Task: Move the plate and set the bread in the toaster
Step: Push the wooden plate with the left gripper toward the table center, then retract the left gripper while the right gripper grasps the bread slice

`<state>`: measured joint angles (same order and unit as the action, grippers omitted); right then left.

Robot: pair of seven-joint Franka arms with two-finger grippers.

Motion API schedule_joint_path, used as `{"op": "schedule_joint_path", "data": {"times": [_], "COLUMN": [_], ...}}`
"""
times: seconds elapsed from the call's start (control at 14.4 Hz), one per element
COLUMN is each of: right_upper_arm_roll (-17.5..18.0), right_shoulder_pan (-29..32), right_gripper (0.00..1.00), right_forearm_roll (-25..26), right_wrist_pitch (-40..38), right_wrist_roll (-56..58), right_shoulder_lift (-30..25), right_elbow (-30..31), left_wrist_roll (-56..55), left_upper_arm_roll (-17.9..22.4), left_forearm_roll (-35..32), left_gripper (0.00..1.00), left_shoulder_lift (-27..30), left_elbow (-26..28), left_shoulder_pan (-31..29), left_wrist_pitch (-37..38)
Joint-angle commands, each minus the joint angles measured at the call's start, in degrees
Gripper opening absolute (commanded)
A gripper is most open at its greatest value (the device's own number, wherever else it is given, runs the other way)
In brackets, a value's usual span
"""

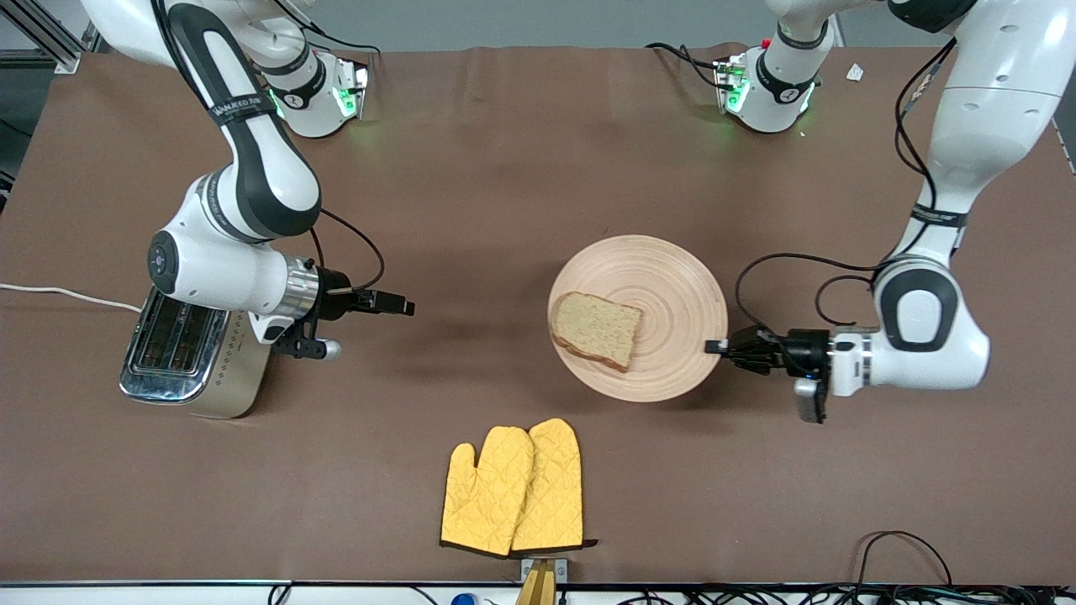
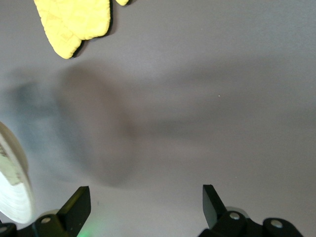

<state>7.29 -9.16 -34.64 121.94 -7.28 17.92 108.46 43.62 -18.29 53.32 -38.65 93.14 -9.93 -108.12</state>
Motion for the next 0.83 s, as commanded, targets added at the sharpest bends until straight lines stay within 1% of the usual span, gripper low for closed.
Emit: {"op": "schedule_joint_path", "data": {"times": [0.0,0.14,0.28,0.42,0.49,0.63,0.76], "right_upper_arm_roll": [0.36,0.36,0.18,-0.17,-0.17,-0.17,-0.17], "right_shoulder_pan": [0.81,0.81,0.81,1.68,2.82,3.27,2.92], "right_gripper": [1.00,1.00,1.00,1.00,1.00,1.00,1.00], "right_forearm_roll": [-1.13,-1.04,-0.96,-0.69,-0.61,-0.60,-0.43], "right_wrist_pitch": [0.40,0.49,0.40,0.57,0.57,0.84,1.97], "right_wrist_roll": [0.95,0.95,2.09,5.07,6.56,8.33,8.42], "right_shoulder_lift": [-1.31,-1.13,-0.70,0.44,1.14,2.20,3.26], "right_elbow": [1.93,1.93,1.93,2.19,2.37,2.46,2.46], "left_wrist_roll": [-1.61,-1.61,-1.61,-0.82,-0.73,-0.03,5.21], "left_upper_arm_roll": [-0.26,-0.26,-0.26,-0.26,-0.26,-0.26,-0.26], "left_forearm_roll": [3.09,6.43,7.23,11.08,12.93,14.61,18.99], "left_gripper": [0.00,0.00,0.01,0.01,0.02,0.02,0.02], "left_shoulder_lift": [0.60,-0.98,-1.77,-4.14,-4.50,-4.76,-6.69], "left_elbow": [1.17,1.17,2.04,2.13,2.48,3.54,3.98], "left_shoulder_pan": [3.59,7.62,11.14,12.91,14.31,15.20,16.17], "left_wrist_pitch": [-2.79,-6.11,-11.12,-11.93,-12.63,-14.74,-15.01]}}
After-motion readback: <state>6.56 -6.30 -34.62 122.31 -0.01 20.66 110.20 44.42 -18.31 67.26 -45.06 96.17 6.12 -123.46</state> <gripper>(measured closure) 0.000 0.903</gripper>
